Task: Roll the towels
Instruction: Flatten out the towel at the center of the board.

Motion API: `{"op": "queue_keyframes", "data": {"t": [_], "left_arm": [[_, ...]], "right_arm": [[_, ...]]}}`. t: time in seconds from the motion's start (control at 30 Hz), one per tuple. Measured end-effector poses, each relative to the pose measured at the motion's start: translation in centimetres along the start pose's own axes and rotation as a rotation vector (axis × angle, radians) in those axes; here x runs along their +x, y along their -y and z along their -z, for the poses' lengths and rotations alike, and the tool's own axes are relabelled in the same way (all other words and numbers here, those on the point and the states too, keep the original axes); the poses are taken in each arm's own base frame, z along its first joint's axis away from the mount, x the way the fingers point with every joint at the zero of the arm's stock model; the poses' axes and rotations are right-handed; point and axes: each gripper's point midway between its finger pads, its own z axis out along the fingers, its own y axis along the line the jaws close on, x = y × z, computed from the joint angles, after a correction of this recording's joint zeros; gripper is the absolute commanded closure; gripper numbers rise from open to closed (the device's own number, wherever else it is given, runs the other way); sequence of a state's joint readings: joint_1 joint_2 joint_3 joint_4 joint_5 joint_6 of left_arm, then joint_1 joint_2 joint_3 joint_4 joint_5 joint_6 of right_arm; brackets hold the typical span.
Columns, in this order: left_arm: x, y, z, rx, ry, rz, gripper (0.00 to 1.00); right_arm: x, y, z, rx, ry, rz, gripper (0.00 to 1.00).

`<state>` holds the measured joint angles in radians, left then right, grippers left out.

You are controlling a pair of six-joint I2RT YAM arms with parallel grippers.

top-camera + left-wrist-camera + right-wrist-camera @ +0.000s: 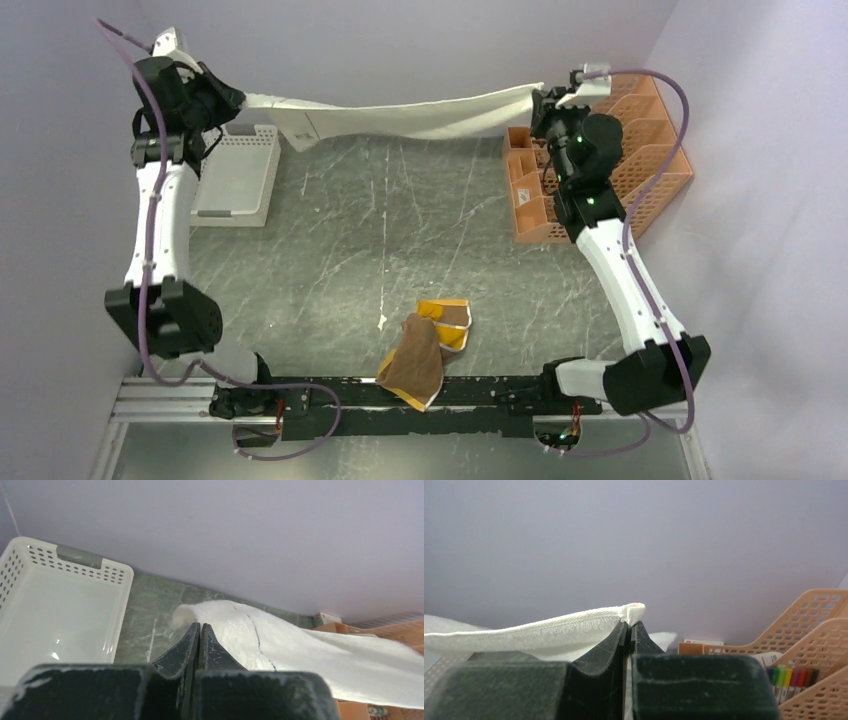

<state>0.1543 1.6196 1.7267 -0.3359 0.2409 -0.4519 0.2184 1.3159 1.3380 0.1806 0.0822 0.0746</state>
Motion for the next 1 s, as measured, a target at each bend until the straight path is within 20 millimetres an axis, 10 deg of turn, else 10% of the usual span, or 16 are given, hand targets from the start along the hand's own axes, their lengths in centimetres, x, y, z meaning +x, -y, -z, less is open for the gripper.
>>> {"op": "queue_keyframes", "data": {"t": [0.4,0.6,0.77,1.0], "left_arm": [[-1.0,4.2,15.0,0.048,0.152,-0.036,0.93],[0.7,2.9,15.7,0.002,0.134,-0.026,0.93],[7.6,-1.7,9.9,-0.084,-0.052,0.027,0.93],[22.7,-9.5,1.4,-0.257,-0.418,0.137,0.93]], "right_arm": [[-2.2,-1.4,10.2,-0.111,0.086,-0.090,1.00],[-2.2,-1.8,10.5,-0.131,0.114,-0.133,1.00],[7.8,-1.8,6.5,-0.095,-0.095,-0.175,1.00],[25.8,-0.8,2.8,0.000,-0.473,-0.167,1.00]]}}
